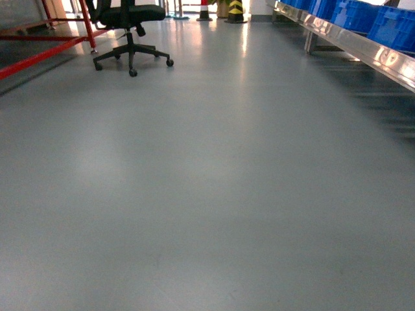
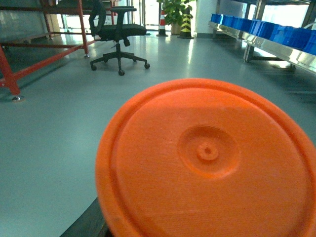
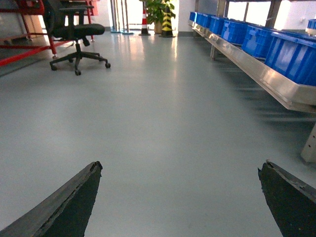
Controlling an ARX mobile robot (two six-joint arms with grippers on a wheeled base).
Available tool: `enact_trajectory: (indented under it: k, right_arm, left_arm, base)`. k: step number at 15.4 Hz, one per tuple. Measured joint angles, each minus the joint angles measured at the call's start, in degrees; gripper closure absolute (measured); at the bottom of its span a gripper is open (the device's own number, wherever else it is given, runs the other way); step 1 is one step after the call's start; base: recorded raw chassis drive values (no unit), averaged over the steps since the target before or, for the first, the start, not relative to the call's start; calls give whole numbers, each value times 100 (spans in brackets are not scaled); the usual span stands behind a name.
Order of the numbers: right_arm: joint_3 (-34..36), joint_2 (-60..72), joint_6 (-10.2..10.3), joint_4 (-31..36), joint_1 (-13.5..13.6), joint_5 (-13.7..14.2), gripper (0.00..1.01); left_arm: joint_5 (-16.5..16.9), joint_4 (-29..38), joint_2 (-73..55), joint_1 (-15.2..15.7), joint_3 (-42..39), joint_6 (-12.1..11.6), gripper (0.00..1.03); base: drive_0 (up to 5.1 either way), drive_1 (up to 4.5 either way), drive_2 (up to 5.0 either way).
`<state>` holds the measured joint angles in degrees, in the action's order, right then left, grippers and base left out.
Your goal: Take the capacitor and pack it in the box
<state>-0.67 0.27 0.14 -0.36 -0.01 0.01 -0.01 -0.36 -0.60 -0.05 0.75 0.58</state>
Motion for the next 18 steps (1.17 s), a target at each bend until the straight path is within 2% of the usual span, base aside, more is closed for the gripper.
enact_trajectory:
  k: [18]
  right_arm:
    - [0, 0, 0, 11, 0, -2, 3]
  left_arm:
    - [0, 4, 0, 0, 0, 0, 59]
  base:
    - [-498, 247, 247]
